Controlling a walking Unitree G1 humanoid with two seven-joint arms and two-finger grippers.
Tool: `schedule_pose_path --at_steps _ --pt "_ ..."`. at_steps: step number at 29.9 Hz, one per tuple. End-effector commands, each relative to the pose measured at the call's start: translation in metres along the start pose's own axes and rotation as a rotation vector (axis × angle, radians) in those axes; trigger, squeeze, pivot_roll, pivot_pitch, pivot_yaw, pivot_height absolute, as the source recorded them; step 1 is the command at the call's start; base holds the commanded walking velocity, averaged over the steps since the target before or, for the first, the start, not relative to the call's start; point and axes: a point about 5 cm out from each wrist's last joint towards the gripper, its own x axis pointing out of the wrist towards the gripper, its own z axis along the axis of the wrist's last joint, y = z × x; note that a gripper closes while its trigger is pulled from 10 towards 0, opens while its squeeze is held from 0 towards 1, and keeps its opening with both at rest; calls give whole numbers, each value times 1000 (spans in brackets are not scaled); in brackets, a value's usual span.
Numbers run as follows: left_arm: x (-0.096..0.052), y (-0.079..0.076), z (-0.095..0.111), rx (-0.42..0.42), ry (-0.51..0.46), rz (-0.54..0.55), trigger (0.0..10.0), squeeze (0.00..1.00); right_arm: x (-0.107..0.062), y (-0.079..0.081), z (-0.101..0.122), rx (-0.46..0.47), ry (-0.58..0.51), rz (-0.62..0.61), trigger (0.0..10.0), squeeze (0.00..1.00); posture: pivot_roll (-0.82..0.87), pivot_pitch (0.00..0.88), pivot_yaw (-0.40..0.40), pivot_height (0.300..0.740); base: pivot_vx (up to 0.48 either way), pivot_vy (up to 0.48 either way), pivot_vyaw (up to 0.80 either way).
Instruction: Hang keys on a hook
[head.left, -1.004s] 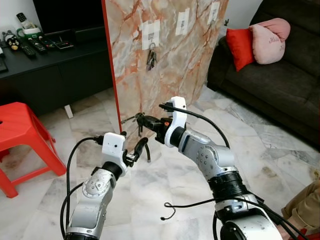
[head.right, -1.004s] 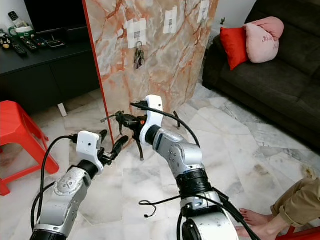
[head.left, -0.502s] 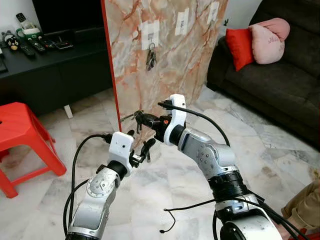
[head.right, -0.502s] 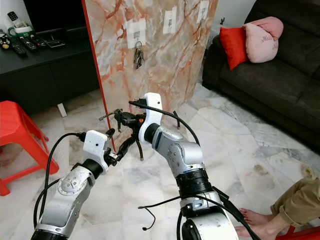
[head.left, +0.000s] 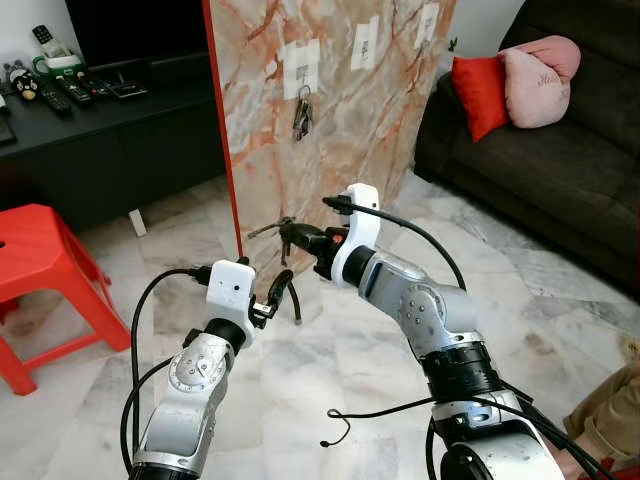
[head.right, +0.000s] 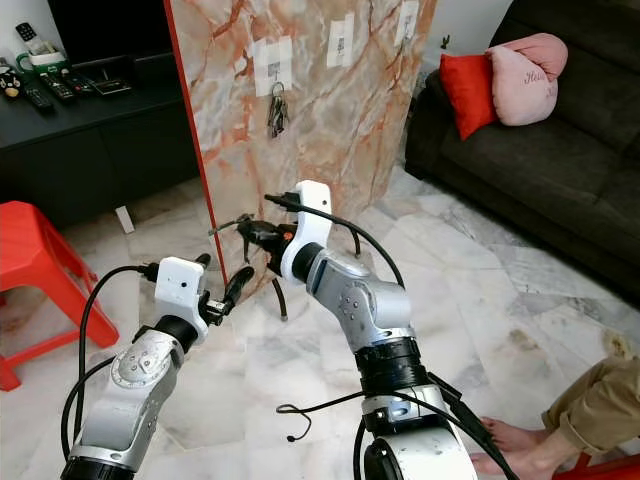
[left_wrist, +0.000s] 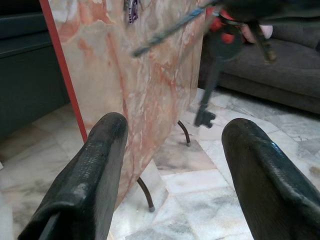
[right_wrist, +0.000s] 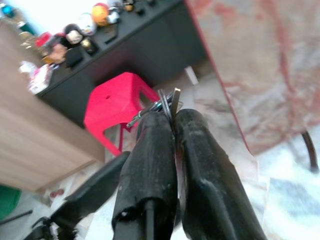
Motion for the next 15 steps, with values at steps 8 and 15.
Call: schedule_pose_path --at_steps 8,15 --pt "3 -10 4 -8 -20 -53 10000 0 7 14 -2 99 -69 -84 10000 0 43 59 -176 740 0 0 0" --pt "4 -12 5 0 -17 -63 10000 0 8 8 0 175 -101 -207 10000 0 43 58 -179 740 0 0 0"
